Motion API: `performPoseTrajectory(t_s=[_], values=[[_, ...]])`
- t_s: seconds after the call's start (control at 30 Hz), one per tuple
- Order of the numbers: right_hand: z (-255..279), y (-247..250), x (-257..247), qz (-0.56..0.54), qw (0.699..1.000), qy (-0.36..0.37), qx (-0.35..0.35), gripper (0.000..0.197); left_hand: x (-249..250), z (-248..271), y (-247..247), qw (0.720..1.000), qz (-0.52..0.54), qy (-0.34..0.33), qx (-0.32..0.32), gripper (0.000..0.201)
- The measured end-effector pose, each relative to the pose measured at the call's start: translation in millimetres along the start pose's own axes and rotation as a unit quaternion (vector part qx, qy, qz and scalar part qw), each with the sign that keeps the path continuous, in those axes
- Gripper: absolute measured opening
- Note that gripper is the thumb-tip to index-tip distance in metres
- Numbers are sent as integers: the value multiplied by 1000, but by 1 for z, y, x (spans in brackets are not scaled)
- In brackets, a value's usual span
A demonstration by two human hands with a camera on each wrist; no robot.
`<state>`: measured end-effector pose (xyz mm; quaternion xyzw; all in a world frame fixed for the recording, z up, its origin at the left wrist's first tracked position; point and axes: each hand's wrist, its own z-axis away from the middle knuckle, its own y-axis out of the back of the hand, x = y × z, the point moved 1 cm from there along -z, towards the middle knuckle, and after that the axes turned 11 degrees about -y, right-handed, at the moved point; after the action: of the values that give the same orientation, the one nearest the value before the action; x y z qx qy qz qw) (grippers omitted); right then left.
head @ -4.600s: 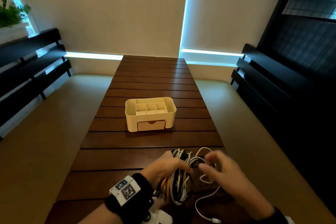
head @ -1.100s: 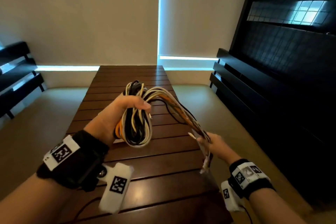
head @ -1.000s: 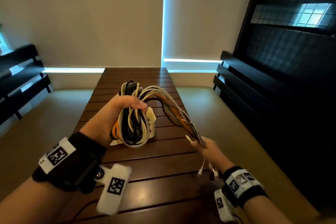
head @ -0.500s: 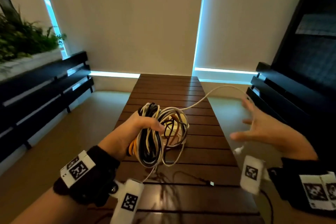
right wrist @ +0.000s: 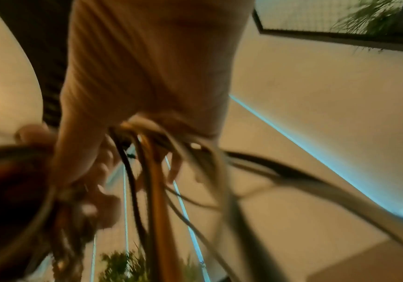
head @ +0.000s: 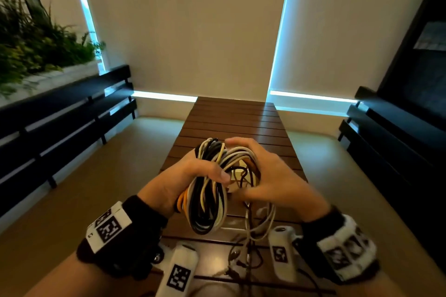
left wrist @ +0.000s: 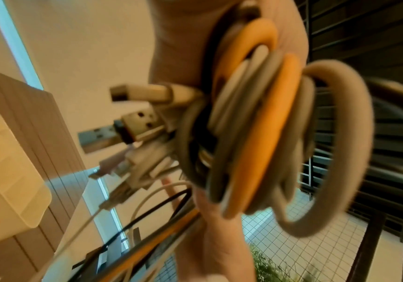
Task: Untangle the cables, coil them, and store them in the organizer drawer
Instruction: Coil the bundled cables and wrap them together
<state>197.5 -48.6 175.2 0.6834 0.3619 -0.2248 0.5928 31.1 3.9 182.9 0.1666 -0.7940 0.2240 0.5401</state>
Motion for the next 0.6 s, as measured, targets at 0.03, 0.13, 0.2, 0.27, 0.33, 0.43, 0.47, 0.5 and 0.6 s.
performPoseTrajectory(t_s=[0.03,0.13,0.2,0.27,0.33,0.43,0.47,0.5,0.6], values=[[-6,-6,6,-36,999,5,12,62,-1,0,2,1000,1,-4,-3,29],[-7,-6,19,-154,987,-8,-36,29,-2,3,5,1000,-26,-3,-16,25],[-3,-1,27,-236,963,-32,-125,17,-4,5,5,998,-59,-7,-17,31],[-1,5,36,-336,921,-35,-194,9,-6,5,4,997,-70,-10,-4,34],[-1,8,39,-394,895,-72,-197,23,-9,6,6,994,-104,-14,7,32],[2,7,33,-282,949,-114,-79,15,-22,5,14,983,-178,-25,48,33],[1,4,27,-183,976,-113,-15,15,-29,4,16,977,-188,-31,92,29],[-2,-1,21,-75,990,-101,57,17,-38,2,17,970,-188,-36,148,24],[-7,-27,9,61,965,-98,234,15,-59,-5,8,947,-109,-48,298,5]])
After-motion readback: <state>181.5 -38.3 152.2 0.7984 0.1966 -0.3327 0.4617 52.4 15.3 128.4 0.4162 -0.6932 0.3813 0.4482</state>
